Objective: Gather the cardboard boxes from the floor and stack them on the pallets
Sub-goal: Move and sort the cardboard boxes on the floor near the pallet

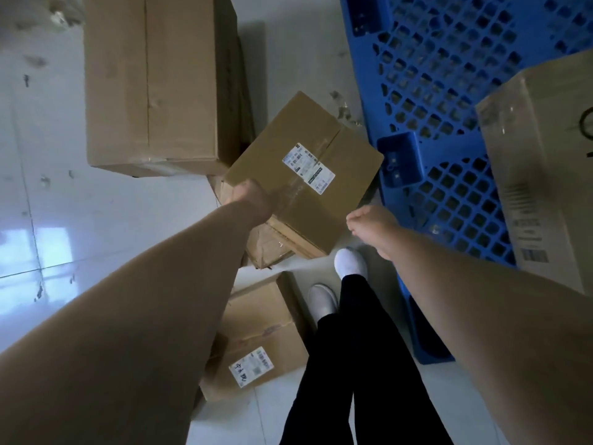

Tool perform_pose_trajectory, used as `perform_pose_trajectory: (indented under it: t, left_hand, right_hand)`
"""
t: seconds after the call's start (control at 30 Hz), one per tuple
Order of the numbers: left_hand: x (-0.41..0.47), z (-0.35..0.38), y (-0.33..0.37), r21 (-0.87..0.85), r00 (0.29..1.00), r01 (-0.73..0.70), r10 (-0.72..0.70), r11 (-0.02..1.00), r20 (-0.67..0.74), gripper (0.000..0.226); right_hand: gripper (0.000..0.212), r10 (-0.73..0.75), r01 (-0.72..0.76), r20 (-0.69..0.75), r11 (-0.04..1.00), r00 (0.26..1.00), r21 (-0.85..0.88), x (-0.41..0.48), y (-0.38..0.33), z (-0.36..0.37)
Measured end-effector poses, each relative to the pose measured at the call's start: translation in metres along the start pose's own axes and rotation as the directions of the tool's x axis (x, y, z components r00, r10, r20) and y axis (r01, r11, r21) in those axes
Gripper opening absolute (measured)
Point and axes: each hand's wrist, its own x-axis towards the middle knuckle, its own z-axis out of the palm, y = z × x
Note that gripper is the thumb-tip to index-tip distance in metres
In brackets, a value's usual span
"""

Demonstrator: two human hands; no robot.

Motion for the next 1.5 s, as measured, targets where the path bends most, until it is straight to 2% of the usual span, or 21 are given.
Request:
perform_pose_trajectory:
  t: [0.17,0.23,0.4,0.5,0.63,0.73,0.83,1.03,1.2,1.5]
  left_hand:
    - [0.057,0.015,0.009,0.141,0.993,-0.009,0.025,0.99,-0.112,0.058]
    - [0.077,0.021,0.016,0.195,0.991,0.001,0.026,0.981,-0.134,0.064]
    - [0.12,0.027,0.033,0.216,0.975,-0.029,0.075,0.976,-0.207,0.062]
    - [0.138,0.03,0.038,0.194,0.969,-0.051,0.095,0.98,-0.229,0.062]
    - [0.15,0.036,0.039,0.232,0.966,-0.05,0.106,0.971,-0.235,0.063]
    - [0.159,0.033,0.037,0.219,0.952,0.028,0.041,0.975,-0.302,0.069]
    - [0.165,0.03,0.033,0.189,0.972,0.085,-0.04,0.978,-0.233,0.06]
    - [0.157,0.025,0.027,0.171,0.983,0.065,-0.034,0.983,-0.179,0.061]
    - [0.127,0.021,0.016,0.161,0.986,0.063,-0.037,0.985,-0.16,0.065]
    - [0.038,-0.014,0.022,0.098,0.987,0.039,-0.023,0.994,-0.159,0.065]
  right_hand:
    - [0.037,0.101,-0.101,-0.027,0.995,0.994,0.013,0.054,0.009,0.025]
    - [0.042,0.15,-0.15,-0.045,0.989,0.988,0.003,0.072,0.015,0.033]
    - [0.05,0.254,-0.254,-0.021,0.967,0.967,0.022,0.108,0.02,0.046]
    - [0.057,0.251,-0.249,-0.05,0.967,0.967,0.046,0.123,0.02,0.051]
    - [0.052,0.278,-0.278,0.022,0.949,0.96,0.15,0.137,0.023,0.059]
    - [0.057,0.351,-0.361,0.089,0.881,0.932,0.306,0.141,0.024,0.061]
    - [0.055,0.373,-0.395,0.137,0.82,0.918,0.415,0.144,0.028,0.063]
    - [0.045,0.379,-0.408,0.171,0.732,0.909,0.546,0.135,0.034,0.066]
    - [0.053,0.393,-0.408,0.166,0.684,0.904,0.604,0.109,0.045,0.061]
    - [0.057,0.349,-0.317,0.077,0.709,0.934,0.63,0.04,0.045,0.014]
